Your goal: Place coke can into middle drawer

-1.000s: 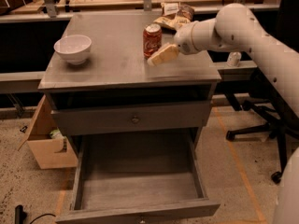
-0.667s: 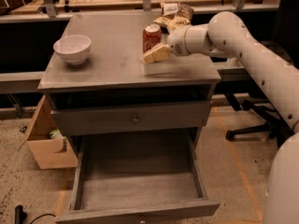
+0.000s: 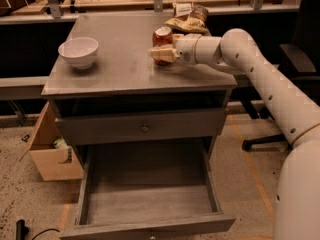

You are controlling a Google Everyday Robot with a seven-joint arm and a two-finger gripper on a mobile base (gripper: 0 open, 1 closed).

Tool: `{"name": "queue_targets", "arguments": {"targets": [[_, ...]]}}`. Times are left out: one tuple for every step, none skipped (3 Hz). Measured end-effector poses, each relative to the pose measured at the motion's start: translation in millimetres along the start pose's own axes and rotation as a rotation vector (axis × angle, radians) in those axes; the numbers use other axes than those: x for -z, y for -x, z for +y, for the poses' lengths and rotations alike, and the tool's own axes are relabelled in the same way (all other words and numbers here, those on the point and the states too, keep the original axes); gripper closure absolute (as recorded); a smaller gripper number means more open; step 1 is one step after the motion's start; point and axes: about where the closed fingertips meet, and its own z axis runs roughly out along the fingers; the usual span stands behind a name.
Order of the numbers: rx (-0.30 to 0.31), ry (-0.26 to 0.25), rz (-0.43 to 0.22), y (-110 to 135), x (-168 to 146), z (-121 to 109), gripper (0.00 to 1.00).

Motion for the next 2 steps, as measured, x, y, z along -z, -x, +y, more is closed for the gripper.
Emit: {"name": "queue_targets", "arguments": {"targets": [[-0.005,0.019,-0.049,9.6,23.3,10.8,0.70],[-0.019,0.112,-0.115,22.1,55.0,41.7,0.93]]}}
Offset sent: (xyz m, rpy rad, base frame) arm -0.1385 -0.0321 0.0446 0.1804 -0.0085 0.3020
